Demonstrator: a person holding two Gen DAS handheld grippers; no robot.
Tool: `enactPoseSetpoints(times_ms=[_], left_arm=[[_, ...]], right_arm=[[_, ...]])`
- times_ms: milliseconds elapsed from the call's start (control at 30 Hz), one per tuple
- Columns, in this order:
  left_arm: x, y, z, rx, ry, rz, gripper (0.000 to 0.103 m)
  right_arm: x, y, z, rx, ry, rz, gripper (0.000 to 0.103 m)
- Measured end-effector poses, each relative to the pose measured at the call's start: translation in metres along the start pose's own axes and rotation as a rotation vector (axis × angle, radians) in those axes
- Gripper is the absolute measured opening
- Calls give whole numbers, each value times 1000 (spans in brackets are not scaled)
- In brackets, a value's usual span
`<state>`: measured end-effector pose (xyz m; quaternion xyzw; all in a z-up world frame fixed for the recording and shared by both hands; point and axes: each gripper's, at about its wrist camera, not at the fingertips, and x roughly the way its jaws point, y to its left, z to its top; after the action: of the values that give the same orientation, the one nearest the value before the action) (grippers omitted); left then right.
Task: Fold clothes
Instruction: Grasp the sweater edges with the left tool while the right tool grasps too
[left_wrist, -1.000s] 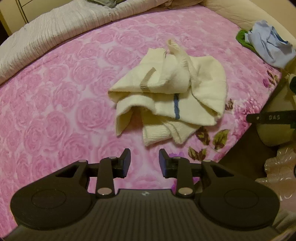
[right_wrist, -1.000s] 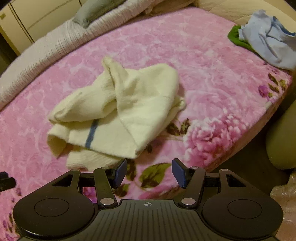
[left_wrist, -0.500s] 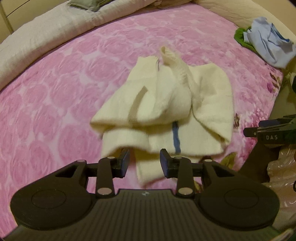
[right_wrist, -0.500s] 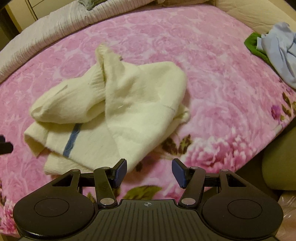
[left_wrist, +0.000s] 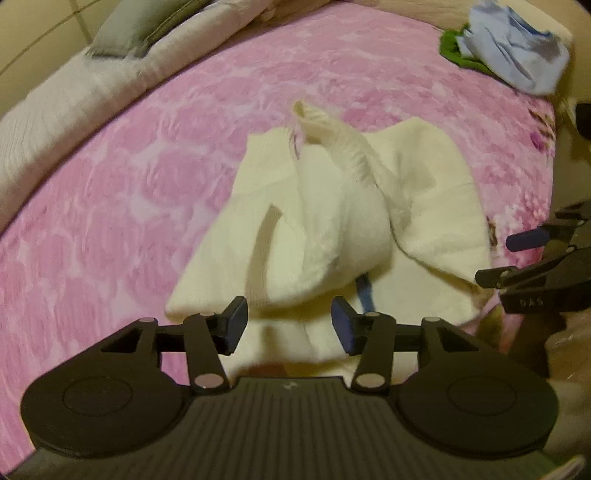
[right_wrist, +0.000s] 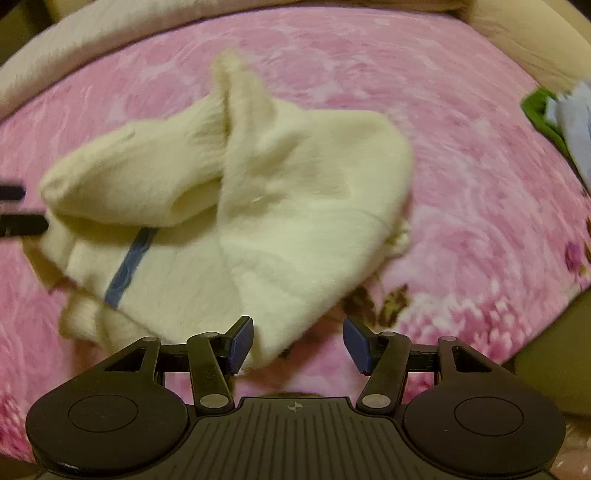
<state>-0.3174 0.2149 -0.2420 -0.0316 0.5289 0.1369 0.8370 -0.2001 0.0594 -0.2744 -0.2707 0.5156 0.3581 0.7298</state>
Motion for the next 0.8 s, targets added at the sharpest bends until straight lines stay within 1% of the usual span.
enactPoseSetpoints(times_ms=[100,200,233,267,300,333,433,467,533,567,600,667,700,733,767,800], left_arm=[[14,-4,3,80,-13,12,46],[29,-9,3,165,-23,22,46],[33,-10,3,192,-21,17,44],[36,-11,2,214,-22,4,32],[38,-10,2,225,-21,-16,17],[39,-9,2,217,-15,-36,12],[39,0,-2,138,-23,-49,11],[39,2,-3,116,-26,-47,13],[41,5,-3,80,-29,-40,23],[43,6,-3,73,-28,-33,33],[47,5,-2,77,-26,-22,36],[55,4,0,84,-18,-7,36],[60,5,0,87,-9,-9,36],[64,5,0,90,0,-11,32],[64,7,1,82,-5,-6,20],[59,10,2,63,-24,4,10]], right_arm=[[14,13,-1,-67,9,-25,59],[32,24,-2,-161,23,-100,58],[37,26,-2,-190,23,-125,52],[39,25,-2,-212,14,-143,39],[41,22,-1,-220,10,-158,11],[40,14,2,-200,8,-167,11],[29,-15,12,-100,-35,-188,11],[27,-23,15,-80,-44,-194,11],[29,-30,20,-81,-49,-206,11],[30,-34,23,-81,-51,-212,12],[30,-38,26,-81,-54,-218,13],[32,-45,32,-82,-58,-229,16],[36,-46,34,-90,-46,-231,18],[43,-43,34,-106,-17,-226,18],[48,-41,32,-114,-5,-216,18],[48,-43,31,-108,-15,-202,16]])
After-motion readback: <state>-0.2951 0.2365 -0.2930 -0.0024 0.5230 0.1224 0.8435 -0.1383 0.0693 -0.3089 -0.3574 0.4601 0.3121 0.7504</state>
